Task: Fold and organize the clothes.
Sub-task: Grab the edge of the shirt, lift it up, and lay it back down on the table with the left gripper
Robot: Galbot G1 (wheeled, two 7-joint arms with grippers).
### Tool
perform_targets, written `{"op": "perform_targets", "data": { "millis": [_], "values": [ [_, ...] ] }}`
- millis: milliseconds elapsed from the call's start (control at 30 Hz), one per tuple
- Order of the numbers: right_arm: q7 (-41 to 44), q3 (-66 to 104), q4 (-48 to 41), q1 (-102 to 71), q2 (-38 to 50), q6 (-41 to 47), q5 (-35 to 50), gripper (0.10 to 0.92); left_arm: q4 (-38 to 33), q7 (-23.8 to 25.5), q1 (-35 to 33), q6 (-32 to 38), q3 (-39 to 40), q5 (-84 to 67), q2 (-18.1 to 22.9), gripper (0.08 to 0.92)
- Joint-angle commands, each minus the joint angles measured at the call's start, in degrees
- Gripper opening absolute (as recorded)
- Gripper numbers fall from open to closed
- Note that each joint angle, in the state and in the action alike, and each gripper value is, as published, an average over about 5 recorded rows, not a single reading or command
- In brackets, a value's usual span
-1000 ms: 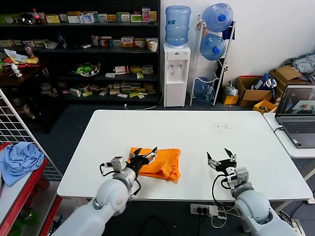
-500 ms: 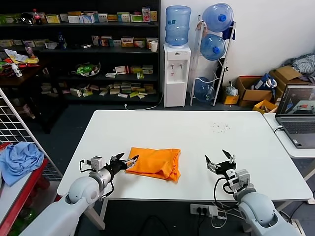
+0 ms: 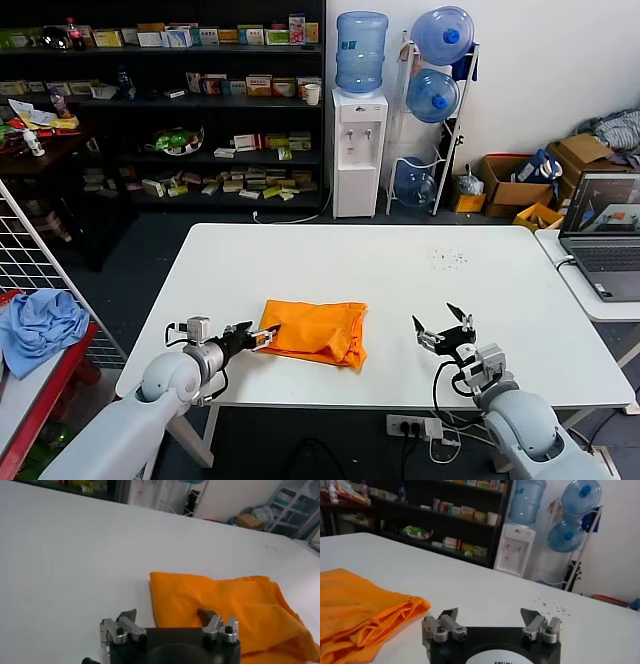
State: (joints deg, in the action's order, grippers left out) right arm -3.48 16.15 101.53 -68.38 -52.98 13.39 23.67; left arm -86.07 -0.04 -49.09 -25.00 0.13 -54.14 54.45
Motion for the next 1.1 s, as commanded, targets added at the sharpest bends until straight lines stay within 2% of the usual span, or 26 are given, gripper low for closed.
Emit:
{"op": "perform_targets", "data": {
  "millis": [33,233,333,833,1000,1100],
  "values": [
    [0.4,-0.1,-0.3,0.2,0.1,0.0,-0.3,0.823,4.2,1.2,2.3,-1.9,0.4,-0.9,1.6,0.823],
    [0.2,-0.3,0.4,0.4,0.1,0.2,0.1,0.823,4.6,1.4,2.4,-2.2,1.0,0.2,1.8,0.820],
    [0.1,-0.4,0.8,0.4,0.1,0.2,0.2,0.823,3.8,1.5,2.0,-2.2,1.0,0.5,1.5,0.779],
    [-0.7,-0.7,2.8,-0.2,-0.2,0.5,0.2,0.823,-2.0,-1.4,-0.6,-1.7,-0.2,-0.8,1.0,0.353],
    [-1.3,-1.3,3.2,0.1,-0.1,0.8,0.2,0.823,-3.5,-3.2,-1.3,-1.0,-2.0,-1.4,-1.5,0.207],
    [-1.7,-2.0,3.2,0.5,-0.2,1.3,0.4,0.823,-3.9,-4.4,-1.9,-1.2,-2.9,-1.5,-4.4,0.160]
  ]
}}
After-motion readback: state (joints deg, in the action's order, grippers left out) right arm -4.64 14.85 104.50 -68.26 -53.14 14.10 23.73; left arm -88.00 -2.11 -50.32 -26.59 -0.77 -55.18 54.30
